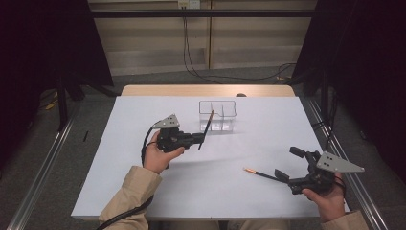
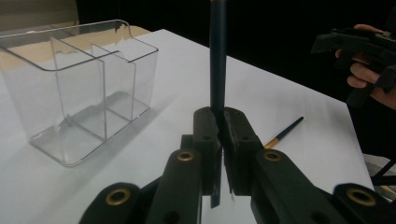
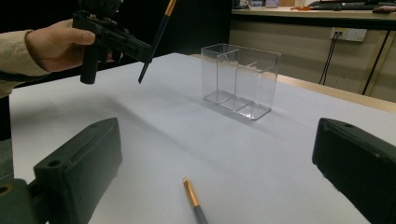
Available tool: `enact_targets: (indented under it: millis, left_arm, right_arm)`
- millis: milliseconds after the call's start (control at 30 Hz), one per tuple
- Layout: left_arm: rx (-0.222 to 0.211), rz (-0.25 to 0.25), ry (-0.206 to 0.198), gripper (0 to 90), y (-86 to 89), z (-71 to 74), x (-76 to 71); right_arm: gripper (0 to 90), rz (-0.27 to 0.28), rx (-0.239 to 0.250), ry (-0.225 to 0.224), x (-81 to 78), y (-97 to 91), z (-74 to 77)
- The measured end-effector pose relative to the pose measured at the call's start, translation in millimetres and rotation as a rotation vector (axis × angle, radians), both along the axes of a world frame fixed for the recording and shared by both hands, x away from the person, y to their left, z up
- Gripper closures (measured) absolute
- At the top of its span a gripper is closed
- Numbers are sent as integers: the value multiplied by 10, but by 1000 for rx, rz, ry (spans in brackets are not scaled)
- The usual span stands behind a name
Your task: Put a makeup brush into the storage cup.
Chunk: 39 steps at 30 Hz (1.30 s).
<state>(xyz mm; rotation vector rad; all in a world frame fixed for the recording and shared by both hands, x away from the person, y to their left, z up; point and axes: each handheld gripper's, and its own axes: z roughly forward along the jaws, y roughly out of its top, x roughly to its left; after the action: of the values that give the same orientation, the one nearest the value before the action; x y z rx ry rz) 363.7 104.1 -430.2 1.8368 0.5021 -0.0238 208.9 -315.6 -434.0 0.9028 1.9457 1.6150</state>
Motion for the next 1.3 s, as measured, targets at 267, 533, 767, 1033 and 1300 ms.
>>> enact_targets:
  millis: [267,533,767,1033,1300]
  left_arm:
    - [-19,-21,-6,845,-72,4,-69]
    - [-40,-55,-4,845,-155,-20,-125]
    - [-47,-70,2,845,-198,-38,-153]
    - [-64,-69,-9,844,-188,-14,-167]
    - [-72,-65,-3,845,-180,-23,-196]
  right_arm:
    - [8,-1,-2,1,5,6,-9]
    - [8,1,-6,3,9,34,-14]
    - [8,-2,-5,-1,9,34,6]
    - [8,10,-14,5,38,94,10]
    - [9,18,-20,21,148,171,37]
